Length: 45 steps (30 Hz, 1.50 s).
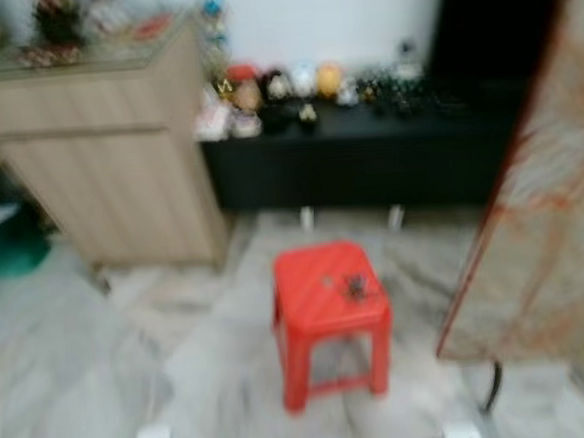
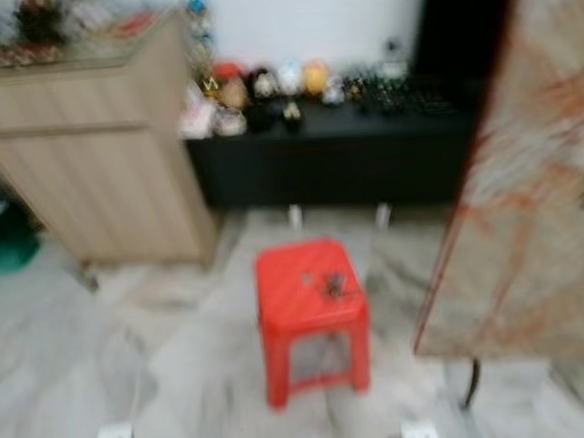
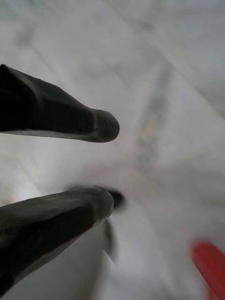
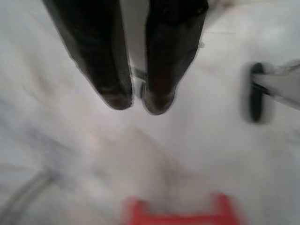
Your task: Hang keys on a hook
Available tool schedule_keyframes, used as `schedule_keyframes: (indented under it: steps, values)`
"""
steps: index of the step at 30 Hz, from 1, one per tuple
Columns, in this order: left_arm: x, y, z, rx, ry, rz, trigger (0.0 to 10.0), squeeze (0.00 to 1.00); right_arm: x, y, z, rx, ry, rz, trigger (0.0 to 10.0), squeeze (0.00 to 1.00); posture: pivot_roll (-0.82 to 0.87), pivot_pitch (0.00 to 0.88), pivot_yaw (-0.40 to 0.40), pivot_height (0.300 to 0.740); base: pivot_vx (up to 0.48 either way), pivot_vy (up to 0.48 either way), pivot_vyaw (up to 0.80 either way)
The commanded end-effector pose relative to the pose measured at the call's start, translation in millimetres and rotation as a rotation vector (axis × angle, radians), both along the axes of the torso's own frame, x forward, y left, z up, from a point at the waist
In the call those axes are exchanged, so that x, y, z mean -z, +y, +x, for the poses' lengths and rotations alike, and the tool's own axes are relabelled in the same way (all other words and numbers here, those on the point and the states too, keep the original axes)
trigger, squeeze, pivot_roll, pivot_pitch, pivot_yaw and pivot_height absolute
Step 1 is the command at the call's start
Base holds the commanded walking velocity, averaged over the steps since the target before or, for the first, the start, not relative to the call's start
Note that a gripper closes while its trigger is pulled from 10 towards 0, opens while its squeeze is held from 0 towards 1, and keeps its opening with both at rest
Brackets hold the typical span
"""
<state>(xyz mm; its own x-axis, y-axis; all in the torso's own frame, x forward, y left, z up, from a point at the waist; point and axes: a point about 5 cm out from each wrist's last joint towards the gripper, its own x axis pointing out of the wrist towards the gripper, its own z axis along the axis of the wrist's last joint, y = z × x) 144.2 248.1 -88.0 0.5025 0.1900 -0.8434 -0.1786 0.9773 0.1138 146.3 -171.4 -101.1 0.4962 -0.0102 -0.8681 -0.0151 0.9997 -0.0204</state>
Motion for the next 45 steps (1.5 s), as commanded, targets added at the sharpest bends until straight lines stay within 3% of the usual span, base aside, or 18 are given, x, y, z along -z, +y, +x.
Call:
schedule_keyframes:
  steps: [1, 23, 45]
  values:
    - [-3, -6.3, 11.8, 0.025, -0.029, -0.006, 10.0, 0.0, 1, -12.9, -6.0, 0.034, 0.013, -0.02, 10.0, 0.0, 0.01, 0.0, 0.017, 0.74, 0.0, 0.352, 0.0]
    - [-9, 13.8, 9.7, 0.013, -0.044, -0.008, 10.0, 0.0, -2, -7.9, 4.2, 0.044, -0.012, -0.001, 10.0, 0.0, 0.01, 0.0, 0.016, 0.74, 0.0, 0.016, 0.0]
    - [-6, 11.0, 5.4, 0.018, -0.026, -0.012, 10.0, 0.0, -4, -7.2, 7.3, 0.041, -0.033, 0.0, 10.0, 0.0, 0.01, 0.0, 0.011, 0.74, 0.089, 0.0, 0.12]
